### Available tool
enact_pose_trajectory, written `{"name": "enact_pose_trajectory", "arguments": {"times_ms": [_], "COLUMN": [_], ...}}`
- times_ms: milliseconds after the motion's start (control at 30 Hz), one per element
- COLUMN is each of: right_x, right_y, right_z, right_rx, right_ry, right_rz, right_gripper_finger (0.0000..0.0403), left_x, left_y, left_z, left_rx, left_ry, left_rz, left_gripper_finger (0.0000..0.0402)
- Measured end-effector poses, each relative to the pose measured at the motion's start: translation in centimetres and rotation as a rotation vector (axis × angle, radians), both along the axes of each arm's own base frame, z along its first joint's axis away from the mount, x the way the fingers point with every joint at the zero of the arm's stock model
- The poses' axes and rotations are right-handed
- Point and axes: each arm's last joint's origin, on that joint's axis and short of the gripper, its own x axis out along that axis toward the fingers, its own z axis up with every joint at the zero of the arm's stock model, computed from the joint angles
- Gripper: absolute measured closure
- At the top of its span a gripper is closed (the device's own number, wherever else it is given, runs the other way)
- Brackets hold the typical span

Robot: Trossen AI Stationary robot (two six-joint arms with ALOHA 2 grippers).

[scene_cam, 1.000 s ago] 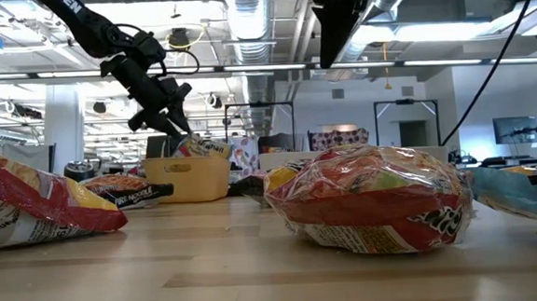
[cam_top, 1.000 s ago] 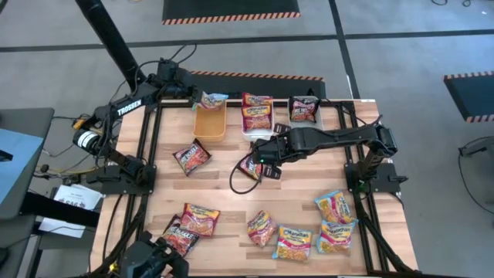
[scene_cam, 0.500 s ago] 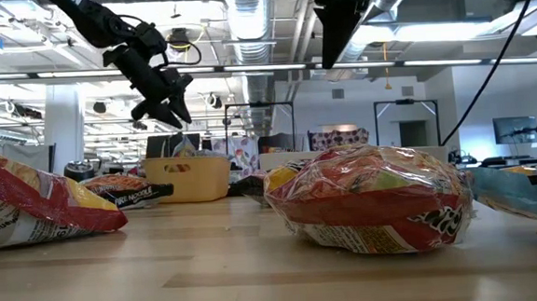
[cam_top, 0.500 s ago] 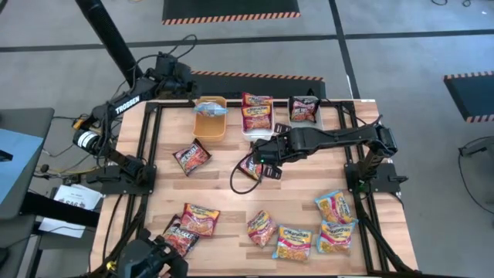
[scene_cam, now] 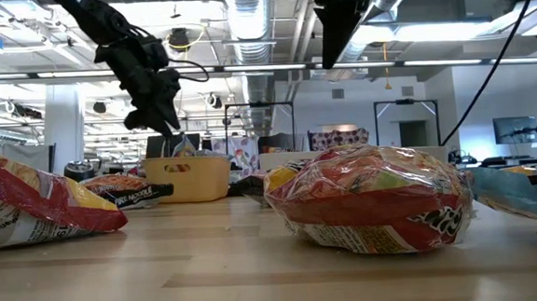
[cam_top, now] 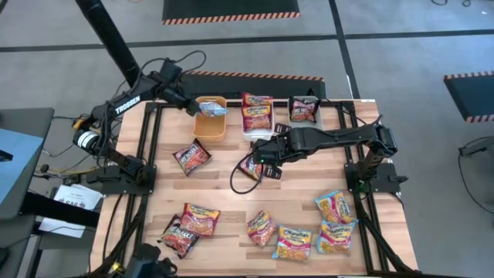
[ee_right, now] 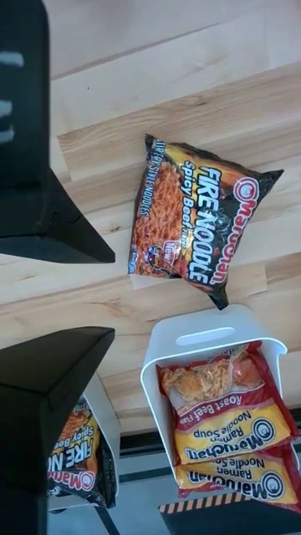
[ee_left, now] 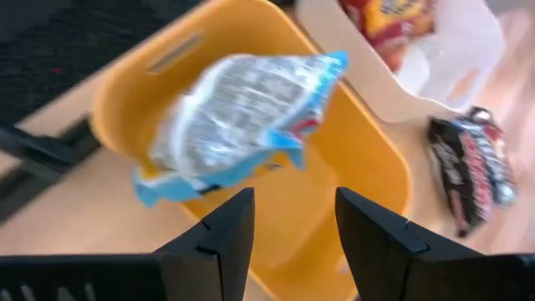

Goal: Sort Maruchan noodles
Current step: Put the blue noodle pack into the orange bin

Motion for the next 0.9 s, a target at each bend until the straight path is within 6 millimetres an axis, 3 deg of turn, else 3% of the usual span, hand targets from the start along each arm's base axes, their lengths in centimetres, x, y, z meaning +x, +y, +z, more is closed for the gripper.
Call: {"name": "enact_pose_trajectory", "arguments": {"times_ms": [433,667,900], "right_x": [-0.2,-0.2,-0.2], "right_y": [0.0,0.0,0.0], "right_z": [0.0,-0.1,-0.1], "right_rx": [0.008,0.009,0.008], "right_ry": [0.005,0.007,0.008], "right_rz": [-0.030,-0.030,-0.030], "right_gripper_finger": [0.0246,0.0246,0.0246], "left_x": [3.3,5.3,5.8], "left_y": [-2.2,-1.2,0.1], "left_z": [-1.5,-3.7,-4.9], "left_rx": [-0.003,-0.008,0.046], "left_ry": [0.144,0.168,0.201], "left_rz": [-0.069,-0.056,-0.011], "left_gripper_finger": [0.0247,0.0247,0.0247]}}
